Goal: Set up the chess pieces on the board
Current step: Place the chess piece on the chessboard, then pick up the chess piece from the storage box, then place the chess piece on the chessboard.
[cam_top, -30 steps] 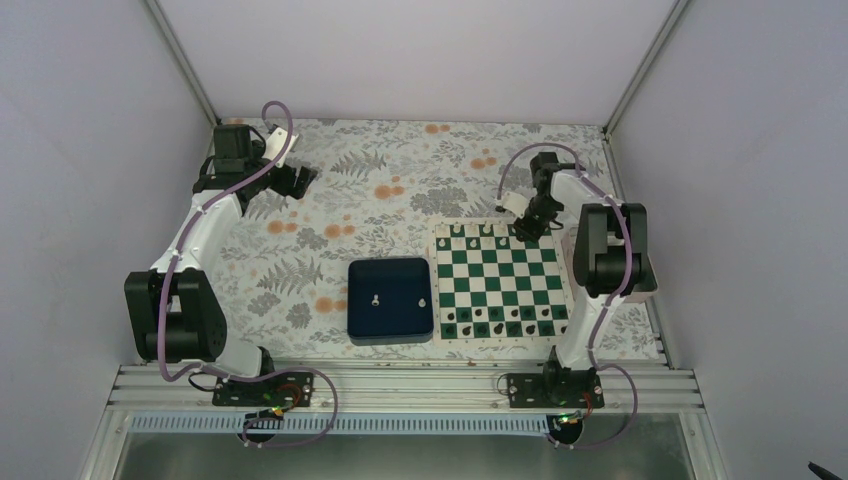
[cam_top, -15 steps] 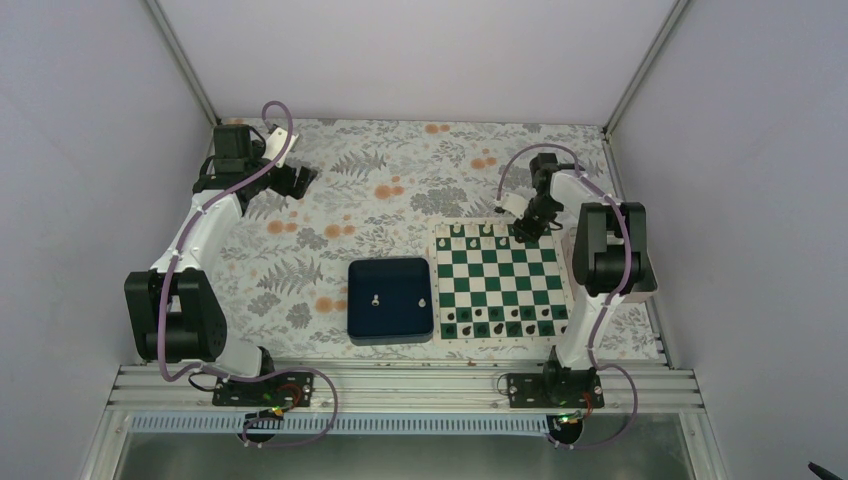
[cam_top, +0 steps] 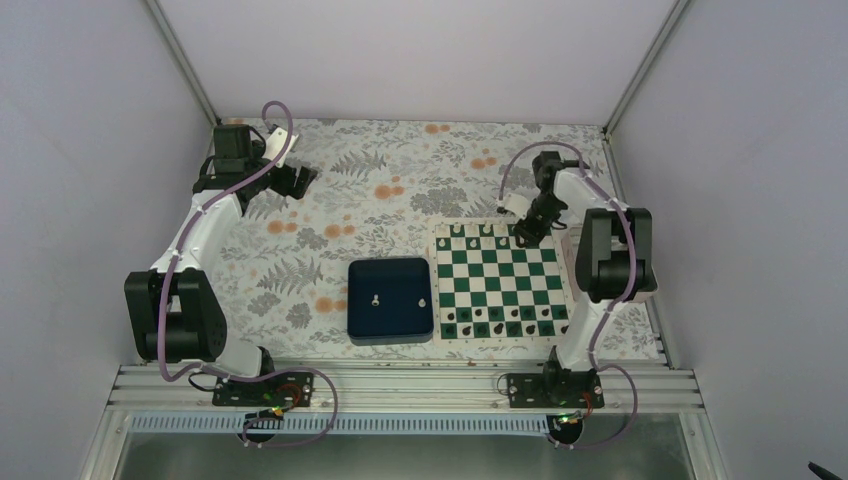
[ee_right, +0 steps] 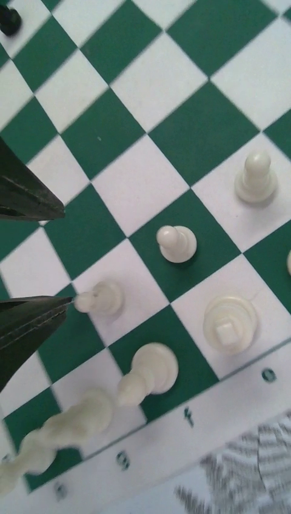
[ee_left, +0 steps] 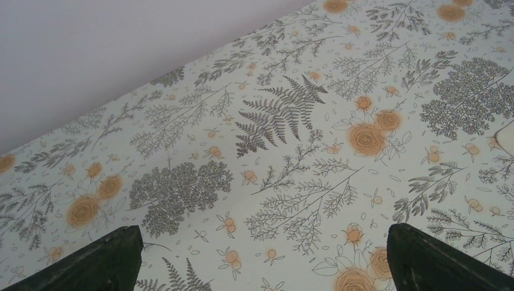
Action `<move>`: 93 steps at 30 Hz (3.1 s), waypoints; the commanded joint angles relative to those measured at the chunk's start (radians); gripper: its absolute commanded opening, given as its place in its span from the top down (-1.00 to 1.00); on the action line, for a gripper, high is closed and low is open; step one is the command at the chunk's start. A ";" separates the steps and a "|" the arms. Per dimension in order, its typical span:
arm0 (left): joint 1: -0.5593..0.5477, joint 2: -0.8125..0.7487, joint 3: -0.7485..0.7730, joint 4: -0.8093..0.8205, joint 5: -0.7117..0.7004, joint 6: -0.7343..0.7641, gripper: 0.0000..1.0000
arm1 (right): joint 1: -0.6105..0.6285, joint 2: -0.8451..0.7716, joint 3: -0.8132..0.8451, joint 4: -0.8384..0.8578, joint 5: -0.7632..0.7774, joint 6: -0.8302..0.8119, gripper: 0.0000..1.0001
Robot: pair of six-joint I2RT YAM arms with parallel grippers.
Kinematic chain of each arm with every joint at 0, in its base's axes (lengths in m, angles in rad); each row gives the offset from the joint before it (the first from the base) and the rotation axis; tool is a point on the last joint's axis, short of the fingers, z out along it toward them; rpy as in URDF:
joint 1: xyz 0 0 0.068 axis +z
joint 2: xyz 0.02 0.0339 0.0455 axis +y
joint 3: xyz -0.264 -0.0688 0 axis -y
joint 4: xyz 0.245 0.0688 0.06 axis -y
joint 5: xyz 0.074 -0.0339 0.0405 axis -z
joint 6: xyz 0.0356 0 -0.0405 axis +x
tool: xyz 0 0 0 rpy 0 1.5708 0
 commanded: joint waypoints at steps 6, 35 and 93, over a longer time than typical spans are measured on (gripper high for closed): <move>0.002 0.004 0.014 0.008 0.013 0.008 -1.00 | 0.128 -0.206 0.141 -0.162 0.058 0.063 0.28; 0.002 -0.008 0.008 0.007 0.008 0.011 -1.00 | 0.935 0.032 0.058 -0.084 0.122 0.205 0.20; 0.002 -0.002 0.010 0.011 0.017 0.012 -1.00 | 0.439 -0.221 0.181 -0.151 0.122 0.133 0.92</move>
